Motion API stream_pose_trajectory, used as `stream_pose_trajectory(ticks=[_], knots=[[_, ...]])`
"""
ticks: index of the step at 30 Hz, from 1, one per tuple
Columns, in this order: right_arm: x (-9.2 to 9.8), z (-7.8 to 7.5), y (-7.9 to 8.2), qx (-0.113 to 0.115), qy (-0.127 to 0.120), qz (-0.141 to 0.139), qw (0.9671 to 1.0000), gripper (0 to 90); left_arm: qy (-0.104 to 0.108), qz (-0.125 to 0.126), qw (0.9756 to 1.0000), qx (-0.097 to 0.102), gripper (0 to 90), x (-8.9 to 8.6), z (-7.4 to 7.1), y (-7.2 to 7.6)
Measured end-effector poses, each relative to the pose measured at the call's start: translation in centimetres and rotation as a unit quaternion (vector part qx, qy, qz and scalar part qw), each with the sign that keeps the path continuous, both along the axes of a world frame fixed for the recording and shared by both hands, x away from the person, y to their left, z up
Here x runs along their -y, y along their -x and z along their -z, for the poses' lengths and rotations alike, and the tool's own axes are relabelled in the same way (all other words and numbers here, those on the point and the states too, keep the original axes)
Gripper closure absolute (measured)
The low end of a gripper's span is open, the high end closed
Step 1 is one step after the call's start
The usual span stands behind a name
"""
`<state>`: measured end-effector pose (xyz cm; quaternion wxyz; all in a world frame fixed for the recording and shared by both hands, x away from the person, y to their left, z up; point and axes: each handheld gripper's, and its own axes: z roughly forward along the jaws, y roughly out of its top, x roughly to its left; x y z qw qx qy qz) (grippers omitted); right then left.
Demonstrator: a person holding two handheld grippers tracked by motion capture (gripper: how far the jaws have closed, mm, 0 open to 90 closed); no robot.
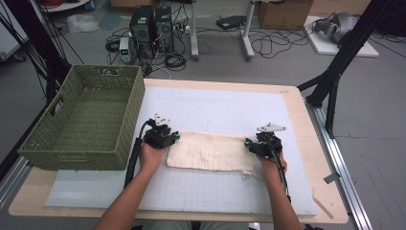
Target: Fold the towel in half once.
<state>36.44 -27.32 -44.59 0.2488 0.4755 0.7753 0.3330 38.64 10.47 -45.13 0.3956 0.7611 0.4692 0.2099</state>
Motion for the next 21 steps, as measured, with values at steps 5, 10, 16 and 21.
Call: stream_pose_trajectory(ticks=[5,10,16,21], knots=[[0.8,-1.2,1.1,0.025,-0.036,-0.013,0.9990,43.0,0.004,0.028,0.9995,0.016,55.3,-1.0,-0.7,0.7],[2.0,-2.1,2.7,0.039,-0.072,-0.057,0.9950,29.7,0.065,0.063,0.9950,0.041,38.9,-2.1,-1.7,2.0],[2.8,-2.5,4.7,0.043,-0.080,-0.076,0.9930,15.7,0.125,0.096,0.9857,0.058,16.8,-2.1,-2.6,3.6],[2.4,-3.0,5.8,0.054,-0.070,-0.103,0.9908,11.8,0.141,0.129,0.9780,0.084,17.0,-1.9,-3.7,4.8]])
